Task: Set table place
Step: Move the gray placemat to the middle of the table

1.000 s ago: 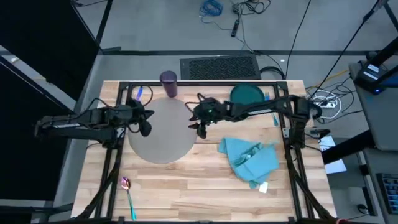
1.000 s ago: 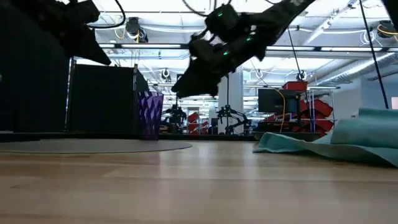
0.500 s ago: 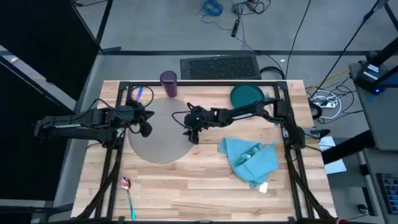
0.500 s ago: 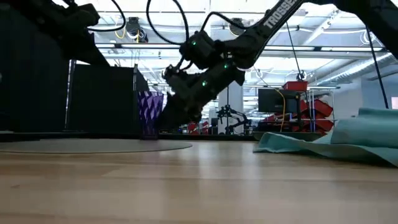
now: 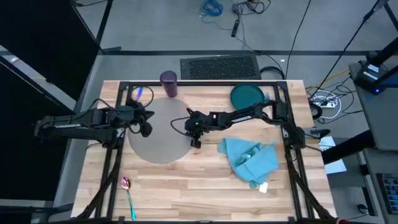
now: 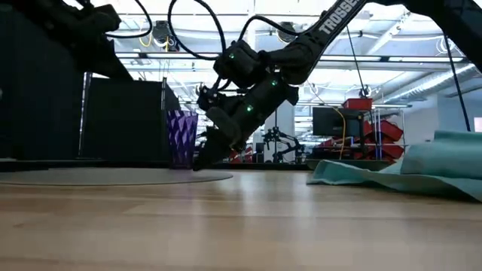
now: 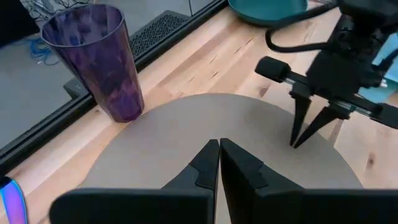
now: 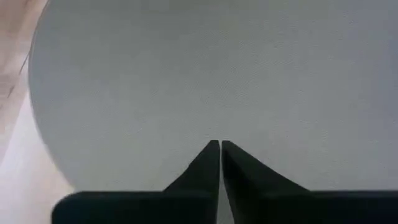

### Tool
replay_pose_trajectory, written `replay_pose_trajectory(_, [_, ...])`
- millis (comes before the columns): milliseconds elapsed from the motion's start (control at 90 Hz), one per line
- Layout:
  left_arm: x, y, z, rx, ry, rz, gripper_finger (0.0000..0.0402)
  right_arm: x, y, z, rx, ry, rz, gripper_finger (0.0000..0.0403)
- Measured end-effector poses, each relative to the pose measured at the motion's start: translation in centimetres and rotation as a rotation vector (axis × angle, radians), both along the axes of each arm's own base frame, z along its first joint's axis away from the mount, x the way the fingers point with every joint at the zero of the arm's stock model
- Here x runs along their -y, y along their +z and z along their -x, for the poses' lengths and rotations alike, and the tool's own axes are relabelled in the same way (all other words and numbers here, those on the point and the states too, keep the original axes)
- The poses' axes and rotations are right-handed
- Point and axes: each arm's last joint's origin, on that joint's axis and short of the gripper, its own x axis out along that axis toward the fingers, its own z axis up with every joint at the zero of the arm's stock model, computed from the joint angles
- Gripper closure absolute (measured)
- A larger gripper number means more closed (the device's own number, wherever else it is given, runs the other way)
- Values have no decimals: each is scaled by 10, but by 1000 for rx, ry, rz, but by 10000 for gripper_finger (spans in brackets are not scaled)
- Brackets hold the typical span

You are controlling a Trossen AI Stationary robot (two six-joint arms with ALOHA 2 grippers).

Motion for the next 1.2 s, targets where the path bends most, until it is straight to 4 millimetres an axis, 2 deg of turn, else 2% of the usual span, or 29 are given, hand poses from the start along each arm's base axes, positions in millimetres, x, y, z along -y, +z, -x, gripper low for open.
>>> replay_pose_trajectory(178, [0,0,0,0,0,0,402,-3,-6,2,-39,-33,10,403])
replay_pose_trajectory(311, [0,0,0,1,-2,3,402,-14,-9,5,-99,-32,-21,403])
replay_pose_trajectory(611, [0,0,0,1,-6,5,402,-64,-13,19,-288,27,-76,403])
replay_pose_trajectory(911, [0,0,0,2,-11,8,402,-118,-4,38,-427,95,-160,403])
replay_pose_trajectory(1200, [1,0,-1,9,-20,15,402,-168,-4,56,-533,74,-195,403])
